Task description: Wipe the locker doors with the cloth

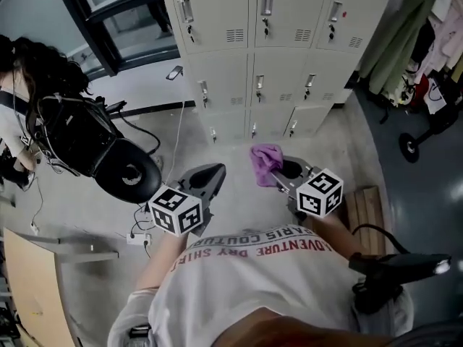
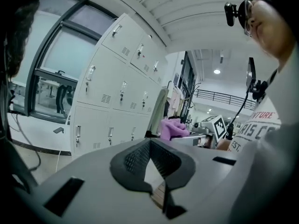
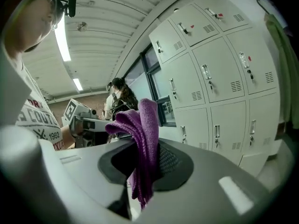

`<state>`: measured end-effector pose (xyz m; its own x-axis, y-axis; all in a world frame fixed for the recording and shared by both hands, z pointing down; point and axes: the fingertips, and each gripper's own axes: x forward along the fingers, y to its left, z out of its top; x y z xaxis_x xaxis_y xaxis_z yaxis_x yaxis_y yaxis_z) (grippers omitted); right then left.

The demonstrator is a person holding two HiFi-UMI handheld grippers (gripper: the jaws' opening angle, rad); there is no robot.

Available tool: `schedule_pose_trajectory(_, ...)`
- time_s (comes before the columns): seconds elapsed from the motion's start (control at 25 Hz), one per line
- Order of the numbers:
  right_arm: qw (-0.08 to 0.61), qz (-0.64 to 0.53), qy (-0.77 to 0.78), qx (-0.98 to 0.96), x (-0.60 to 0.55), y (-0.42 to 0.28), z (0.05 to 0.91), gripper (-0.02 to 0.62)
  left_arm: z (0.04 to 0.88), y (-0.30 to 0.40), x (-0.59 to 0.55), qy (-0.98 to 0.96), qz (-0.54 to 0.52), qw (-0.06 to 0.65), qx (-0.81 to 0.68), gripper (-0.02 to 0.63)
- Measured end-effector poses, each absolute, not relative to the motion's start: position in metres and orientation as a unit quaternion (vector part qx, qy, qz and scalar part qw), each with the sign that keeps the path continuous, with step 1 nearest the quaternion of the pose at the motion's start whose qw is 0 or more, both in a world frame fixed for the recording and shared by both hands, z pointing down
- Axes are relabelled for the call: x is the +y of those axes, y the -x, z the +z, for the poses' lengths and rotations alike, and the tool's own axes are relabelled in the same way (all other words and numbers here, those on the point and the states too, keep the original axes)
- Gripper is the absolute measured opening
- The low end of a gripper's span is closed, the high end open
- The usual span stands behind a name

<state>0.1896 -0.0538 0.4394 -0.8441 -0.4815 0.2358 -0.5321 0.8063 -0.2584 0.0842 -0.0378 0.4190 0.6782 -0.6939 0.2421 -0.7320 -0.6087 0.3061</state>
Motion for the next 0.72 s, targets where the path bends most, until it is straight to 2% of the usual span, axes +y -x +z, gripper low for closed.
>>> schedule_pose_trajectory(0.24, 0.077, 0.162, -0.282, -0.942, 0.068, -0.197, 0.448, 0.063, 0.423, -0.106, 0.073, -0.910, 0.058, 0.182, -0.367, 0.002)
schedule_pose_trajectory(0.52, 0.052, 0.155, -0.302, -0.939, 0.257, -0.213, 0.421, 0.061, 0.399, -0.127, 0.262, -0.923, 0.070, 0.157, -0.345, 0.002)
schedule_pose_trajectory(0.72, 0.047, 0.130, -0.320, -0.937, 0.317, -0.214, 0.400, 0.063, 0.383, -0.132, 0.321, -0.932, 0.063, 0.139, -0.328, 0.002)
